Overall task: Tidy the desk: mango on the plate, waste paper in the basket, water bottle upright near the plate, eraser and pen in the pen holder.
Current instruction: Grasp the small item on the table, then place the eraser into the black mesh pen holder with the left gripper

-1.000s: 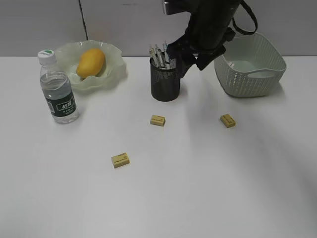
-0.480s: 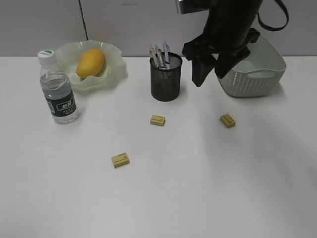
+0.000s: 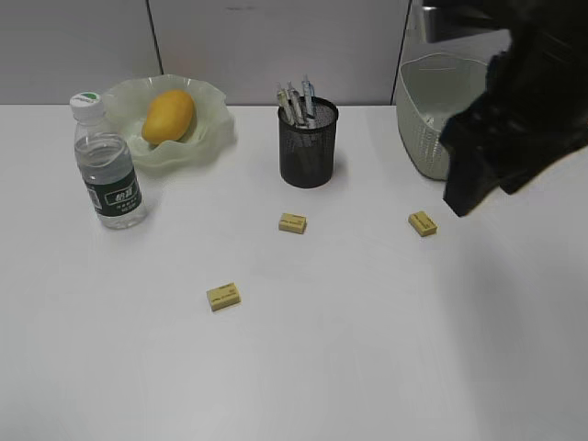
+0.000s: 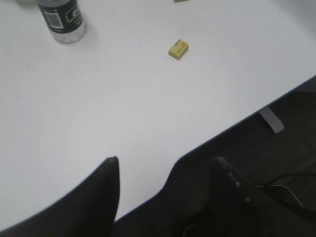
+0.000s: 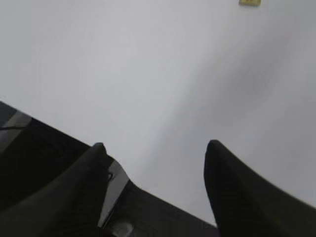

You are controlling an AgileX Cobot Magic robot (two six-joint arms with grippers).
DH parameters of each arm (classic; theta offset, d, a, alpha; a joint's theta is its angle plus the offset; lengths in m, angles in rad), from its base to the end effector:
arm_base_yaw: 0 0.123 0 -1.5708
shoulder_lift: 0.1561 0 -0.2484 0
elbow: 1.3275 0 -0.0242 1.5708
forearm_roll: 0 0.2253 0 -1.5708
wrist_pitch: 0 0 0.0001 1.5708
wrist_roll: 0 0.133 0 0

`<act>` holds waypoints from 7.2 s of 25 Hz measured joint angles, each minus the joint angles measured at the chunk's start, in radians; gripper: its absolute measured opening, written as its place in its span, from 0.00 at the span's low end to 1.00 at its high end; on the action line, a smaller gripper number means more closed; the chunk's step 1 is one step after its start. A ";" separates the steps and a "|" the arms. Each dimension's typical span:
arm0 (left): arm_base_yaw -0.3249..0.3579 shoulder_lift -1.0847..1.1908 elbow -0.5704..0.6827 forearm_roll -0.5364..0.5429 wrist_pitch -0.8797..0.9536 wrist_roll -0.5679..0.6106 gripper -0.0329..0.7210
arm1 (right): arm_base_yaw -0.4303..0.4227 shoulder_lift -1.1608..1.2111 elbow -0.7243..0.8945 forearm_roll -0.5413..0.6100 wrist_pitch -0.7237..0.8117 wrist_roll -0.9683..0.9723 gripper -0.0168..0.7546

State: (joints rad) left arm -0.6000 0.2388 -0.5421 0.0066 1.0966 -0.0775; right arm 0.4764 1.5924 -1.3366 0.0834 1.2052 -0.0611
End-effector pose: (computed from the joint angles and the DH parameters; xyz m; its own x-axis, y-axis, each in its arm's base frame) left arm 0.0590 -0.0394 0.2403 -0.5758 0.3038 -0.7591 0.5195 0.8528 -0.0528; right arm 0.2584 0.1450 0.2235 -0.8561 -0.4768 -0.1991 -0.4978 0.8645 0.0701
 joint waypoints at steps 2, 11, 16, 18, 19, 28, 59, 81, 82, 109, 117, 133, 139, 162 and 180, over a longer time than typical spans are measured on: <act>0.000 0.000 0.000 0.002 0.000 0.000 0.62 | 0.000 -0.085 0.088 0.000 -0.003 0.003 0.66; 0.000 0.000 0.000 -0.007 -0.001 0.000 0.62 | 0.000 -0.459 0.408 0.000 -0.100 0.015 0.66; 0.000 0.000 0.000 0.003 -0.003 0.000 0.62 | 0.000 -0.640 0.552 0.002 -0.126 0.017 0.66; 0.000 0.000 0.000 0.003 -0.004 0.000 0.62 | 0.000 -0.721 0.603 0.005 -0.138 0.017 0.66; 0.000 0.000 0.000 0.003 -0.004 0.000 0.62 | 0.000 -0.755 0.629 0.006 -0.147 0.018 0.66; 0.000 0.001 0.000 0.001 -0.021 0.000 0.62 | 0.000 -1.091 0.775 0.007 -0.188 0.023 0.66; 0.000 1.428 -0.596 0.006 -0.262 0.219 0.73 | 0.000 -1.196 0.804 -0.004 -0.240 0.068 0.66; -0.043 1.744 -0.675 0.000 -0.364 0.299 0.73 | 0.000 -1.196 0.804 -0.009 -0.241 0.068 0.66; -0.043 1.752 -0.678 0.000 -0.366 0.299 0.73 | 0.000 -1.196 0.804 -0.009 -0.241 0.068 0.66; -0.079 1.803 -0.686 0.011 -0.444 0.299 0.55 | 0.000 -1.196 0.804 -0.010 -0.241 0.068 0.66; -0.084 1.803 -0.686 0.074 -0.431 0.226 0.36 | 0.000 -1.196 0.804 -0.010 -0.241 0.068 0.66; -0.085 1.749 -0.807 0.102 -0.308 0.186 0.35 | 0.000 -1.196 0.804 -0.011 -0.241 0.068 0.66; -0.075 1.739 -1.051 0.101 -0.348 0.185 0.35 | 0.000 -1.196 0.804 -0.011 -0.241 0.068 0.66; 0.008 1.946 -1.162 -0.066 -0.977 0.171 0.38 | 0.000 -1.196 0.804 -0.011 -0.241 0.068 0.66; 0.006 1.816 -1.162 -0.072 -0.817 0.171 0.67 | 0.000 -1.196 0.804 -0.011 -0.244 0.069 0.66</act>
State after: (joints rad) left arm -0.5941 2.0545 -1.7040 -0.0657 0.2797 0.0936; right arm 0.4764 0.3967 -0.5322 0.0719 0.9615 0.0081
